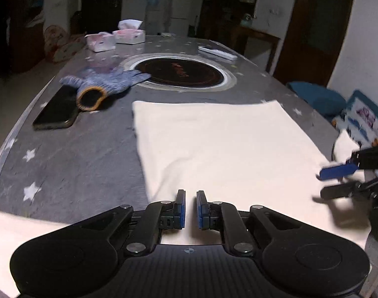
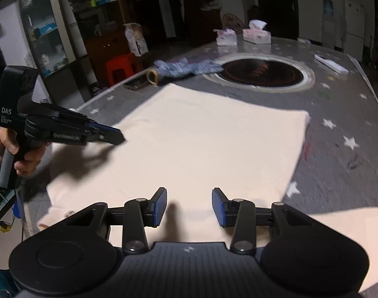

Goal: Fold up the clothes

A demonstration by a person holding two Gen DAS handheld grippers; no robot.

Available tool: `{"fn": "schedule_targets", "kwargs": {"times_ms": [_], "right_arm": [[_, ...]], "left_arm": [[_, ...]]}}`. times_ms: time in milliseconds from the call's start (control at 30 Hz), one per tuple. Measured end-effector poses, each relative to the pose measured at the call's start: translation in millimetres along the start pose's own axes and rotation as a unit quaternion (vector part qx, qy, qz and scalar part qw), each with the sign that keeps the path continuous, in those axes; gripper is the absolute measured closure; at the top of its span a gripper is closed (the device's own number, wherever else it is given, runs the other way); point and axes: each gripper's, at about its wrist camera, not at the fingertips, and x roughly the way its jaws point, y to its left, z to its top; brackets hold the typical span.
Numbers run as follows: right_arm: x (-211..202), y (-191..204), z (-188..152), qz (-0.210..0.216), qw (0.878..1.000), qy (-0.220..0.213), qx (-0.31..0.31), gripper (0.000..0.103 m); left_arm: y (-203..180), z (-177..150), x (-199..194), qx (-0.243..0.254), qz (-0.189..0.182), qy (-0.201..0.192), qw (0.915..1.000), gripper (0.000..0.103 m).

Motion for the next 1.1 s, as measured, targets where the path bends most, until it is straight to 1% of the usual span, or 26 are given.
{"fn": "schedule_targets", "kwargs": {"times_ms": [67, 133, 233, 367, 533, 633, 733, 833, 967, 1100], "right_arm": [[3, -4, -3, 0.0, 1.0, 0.008, 0.002, 0.063], [2, -6, -1, 0.001, 1.0, 0.005, 0.001, 0.063], [0, -9, 4, 0.002, 1.0, -0.001, 0.0, 0.063], [5, -17, 14, -0.003, 1.0, -0.01, 0.006, 0.062], [17, -33, 20, -0.004, 1.0, -0.005, 0.024, 0.062], [21, -42, 21, -0.006, 0.999, 0.0, 0.031, 0.062], [19, -48, 26, -0.017, 0.999, 0.002, 0.028, 0.062], [23, -55, 39, -0.023, 0.999, -0.006, 0.03, 0.062], [38, -63, 56, -0.025, 0.999, -0.008, 0.028, 0.062], [56, -77, 66, -0.048, 0.999, 0.003, 0.022, 0.062]], "left_arm": [[7, -1, -4, -0.003, 0.006, 0.002, 1.0, 0.091], [12, 1, -7, -0.007, 0.007, 0.006, 0.9999, 0.091], [9, 10, -11, -0.011, 0.001, -0.008, 0.9999, 0.091], [5, 22, 0, -0.016, -0.009, -0.017, 0.9997, 0.091], [18, 24, 16, -0.016, 0.013, -0.008, 0.9998, 0.092], [29, 26, 15, -0.029, 0.016, -0.004, 0.9994, 0.093], [26, 33, 15, -0.017, 0.024, -0.01, 0.9995, 0.092], [19, 40, 22, -0.01, 0.017, -0.009, 0.9998, 0.092], [11, 46, 37, 0.018, 0.03, -0.001, 0.9994, 0.092], [18, 51, 42, 0.014, 0.036, -0.001, 0.9993, 0.091]]}}
